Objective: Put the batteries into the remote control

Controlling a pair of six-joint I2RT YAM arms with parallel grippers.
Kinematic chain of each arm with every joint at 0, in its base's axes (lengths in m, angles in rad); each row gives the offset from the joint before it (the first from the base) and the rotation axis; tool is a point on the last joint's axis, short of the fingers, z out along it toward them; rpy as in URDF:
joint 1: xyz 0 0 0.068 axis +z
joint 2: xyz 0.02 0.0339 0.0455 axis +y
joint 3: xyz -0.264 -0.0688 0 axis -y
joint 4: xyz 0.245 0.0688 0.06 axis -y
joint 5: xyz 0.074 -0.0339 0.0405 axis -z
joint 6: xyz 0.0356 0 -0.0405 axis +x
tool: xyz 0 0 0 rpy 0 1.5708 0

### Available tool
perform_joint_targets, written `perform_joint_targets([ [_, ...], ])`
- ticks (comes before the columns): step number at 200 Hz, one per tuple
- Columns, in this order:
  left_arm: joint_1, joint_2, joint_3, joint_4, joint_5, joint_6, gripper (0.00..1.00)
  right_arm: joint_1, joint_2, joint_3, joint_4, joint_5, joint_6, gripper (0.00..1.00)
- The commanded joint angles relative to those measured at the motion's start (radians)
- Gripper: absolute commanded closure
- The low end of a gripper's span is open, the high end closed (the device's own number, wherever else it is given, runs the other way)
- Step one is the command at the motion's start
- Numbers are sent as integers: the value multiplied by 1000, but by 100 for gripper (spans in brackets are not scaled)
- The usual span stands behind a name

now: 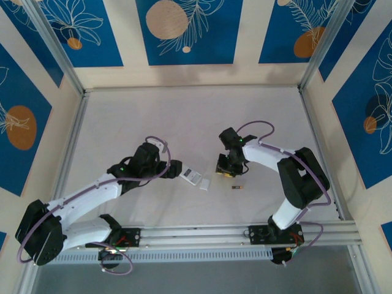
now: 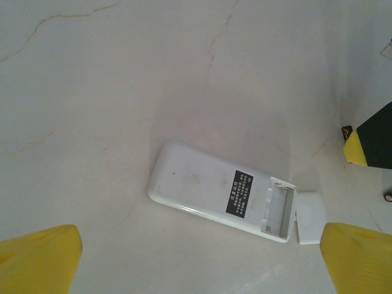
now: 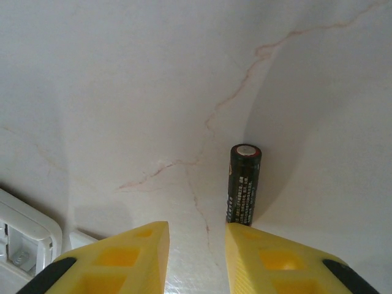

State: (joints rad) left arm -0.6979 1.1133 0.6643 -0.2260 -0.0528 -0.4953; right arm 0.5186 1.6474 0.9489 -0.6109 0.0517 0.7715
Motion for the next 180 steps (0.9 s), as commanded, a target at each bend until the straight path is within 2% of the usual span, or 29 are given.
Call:
perform_joint_targets([
  [1,1,-7,-11,-11,-9,11,0,12,-28,-29,-24,5,17,67],
  [61,1,-6,-9,-14,-7,9,0,5,-96,-41,-55,57,-1,66],
  [180,0,-1,-5,-19,-9,11,0,-30,-39,-51,-40,104,-61,73],
])
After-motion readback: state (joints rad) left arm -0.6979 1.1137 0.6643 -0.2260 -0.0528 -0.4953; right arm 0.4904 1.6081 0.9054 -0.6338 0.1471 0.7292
